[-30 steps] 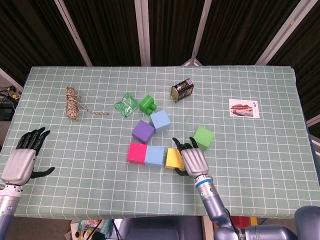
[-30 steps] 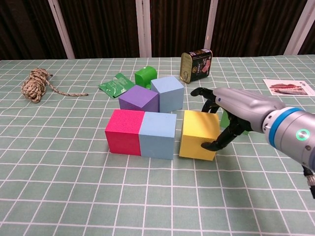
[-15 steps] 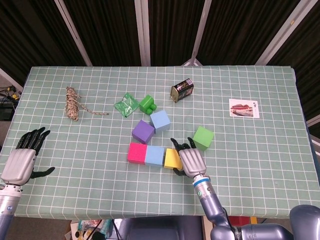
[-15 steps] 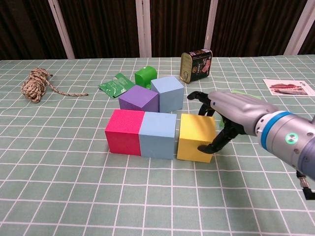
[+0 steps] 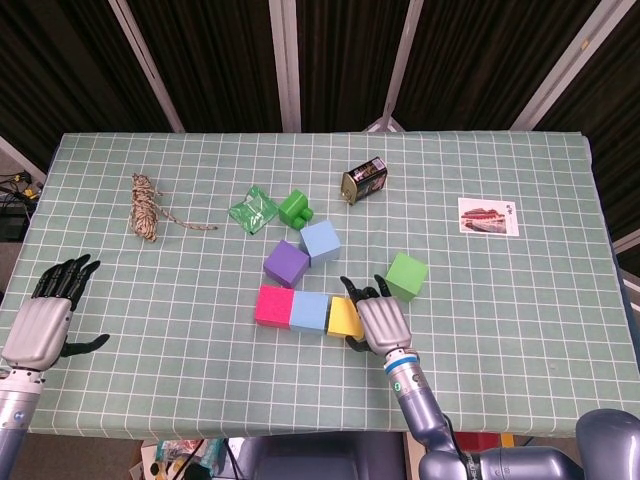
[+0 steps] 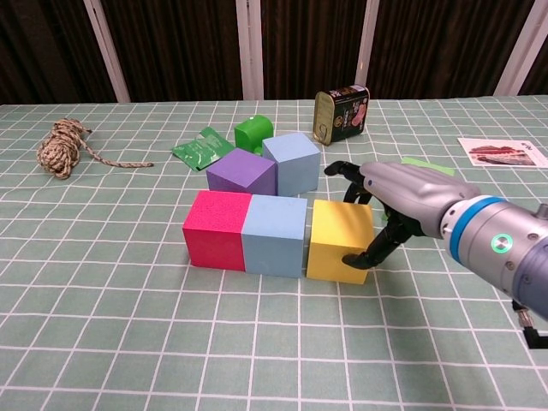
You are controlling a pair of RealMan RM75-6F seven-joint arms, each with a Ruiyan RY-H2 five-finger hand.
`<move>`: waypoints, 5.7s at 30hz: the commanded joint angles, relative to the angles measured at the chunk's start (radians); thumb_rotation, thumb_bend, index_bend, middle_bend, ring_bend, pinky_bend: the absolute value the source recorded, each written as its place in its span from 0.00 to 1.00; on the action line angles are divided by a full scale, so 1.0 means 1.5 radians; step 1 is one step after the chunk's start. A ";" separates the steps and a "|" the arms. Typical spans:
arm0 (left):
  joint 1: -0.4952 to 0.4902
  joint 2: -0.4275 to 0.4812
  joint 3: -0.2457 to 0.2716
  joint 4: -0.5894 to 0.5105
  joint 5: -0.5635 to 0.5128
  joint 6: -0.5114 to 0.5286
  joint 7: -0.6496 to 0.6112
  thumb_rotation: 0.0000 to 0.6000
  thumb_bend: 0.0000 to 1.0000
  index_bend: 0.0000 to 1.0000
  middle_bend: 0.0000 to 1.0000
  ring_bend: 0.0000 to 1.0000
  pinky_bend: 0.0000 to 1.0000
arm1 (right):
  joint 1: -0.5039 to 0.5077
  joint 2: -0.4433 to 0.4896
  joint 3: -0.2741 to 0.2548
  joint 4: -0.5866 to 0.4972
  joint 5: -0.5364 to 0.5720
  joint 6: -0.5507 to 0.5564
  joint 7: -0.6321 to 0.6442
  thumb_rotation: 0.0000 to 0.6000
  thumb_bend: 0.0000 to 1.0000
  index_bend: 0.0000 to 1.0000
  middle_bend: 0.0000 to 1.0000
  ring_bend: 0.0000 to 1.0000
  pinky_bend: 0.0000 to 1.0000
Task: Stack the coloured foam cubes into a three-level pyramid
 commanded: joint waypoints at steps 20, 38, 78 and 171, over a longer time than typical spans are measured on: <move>0.000 0.000 0.001 0.000 0.000 -0.002 -0.001 1.00 0.13 0.00 0.00 0.00 0.00 | 0.003 -0.006 0.002 0.011 0.008 -0.003 -0.001 1.00 0.26 0.00 0.35 0.25 0.00; 0.000 0.001 0.000 0.000 0.001 0.000 -0.001 1.00 0.13 0.00 0.00 0.00 0.00 | -0.001 0.001 -0.004 0.009 -0.003 -0.011 0.016 1.00 0.26 0.00 0.09 0.19 0.00; 0.003 0.000 0.002 0.002 0.012 0.006 -0.006 1.00 0.13 0.00 0.00 0.00 0.00 | -0.026 0.173 0.034 -0.155 0.017 0.017 0.041 1.00 0.26 0.00 0.00 0.00 0.00; 0.003 -0.006 0.009 0.006 0.026 0.006 0.005 1.00 0.13 0.00 0.01 0.00 0.00 | 0.002 0.315 0.013 0.077 -0.022 -0.282 0.290 1.00 0.35 0.00 0.32 0.18 0.00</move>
